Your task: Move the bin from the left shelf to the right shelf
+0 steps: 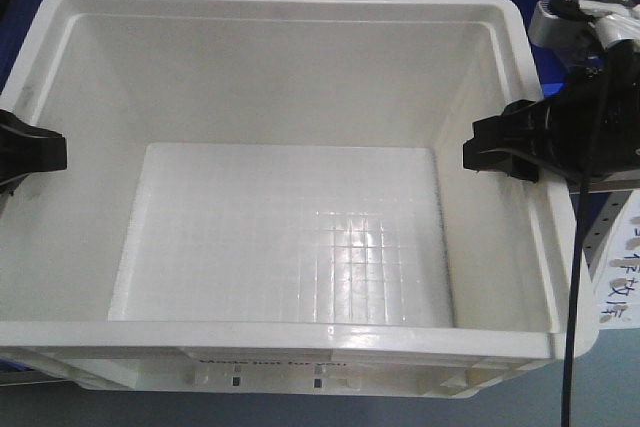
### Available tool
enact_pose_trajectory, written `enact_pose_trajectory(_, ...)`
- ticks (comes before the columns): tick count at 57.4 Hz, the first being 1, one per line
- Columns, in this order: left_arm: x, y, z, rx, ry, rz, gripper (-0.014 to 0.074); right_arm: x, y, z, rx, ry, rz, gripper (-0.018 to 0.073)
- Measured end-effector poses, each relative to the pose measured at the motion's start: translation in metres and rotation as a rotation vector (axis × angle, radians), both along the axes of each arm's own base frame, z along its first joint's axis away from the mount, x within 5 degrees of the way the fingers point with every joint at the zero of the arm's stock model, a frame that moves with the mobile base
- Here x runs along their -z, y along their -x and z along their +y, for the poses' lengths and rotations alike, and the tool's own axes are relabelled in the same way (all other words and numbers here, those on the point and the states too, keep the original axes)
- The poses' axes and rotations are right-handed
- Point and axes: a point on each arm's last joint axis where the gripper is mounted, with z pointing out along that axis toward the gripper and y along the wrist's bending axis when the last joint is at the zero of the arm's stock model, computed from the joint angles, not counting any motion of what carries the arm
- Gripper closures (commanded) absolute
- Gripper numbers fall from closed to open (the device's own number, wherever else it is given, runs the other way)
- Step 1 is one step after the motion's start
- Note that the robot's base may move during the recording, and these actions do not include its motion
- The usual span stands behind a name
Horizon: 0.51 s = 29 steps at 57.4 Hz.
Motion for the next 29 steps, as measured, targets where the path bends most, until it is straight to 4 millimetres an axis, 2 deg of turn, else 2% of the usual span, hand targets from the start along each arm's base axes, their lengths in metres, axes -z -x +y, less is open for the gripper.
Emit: enact_pose_trajectory(29,0.0,0.0,0.0,0.0,0.0,0.0,0.0603,0.0,0.0,0.0,0.0,0.0,0.0,0.0564)
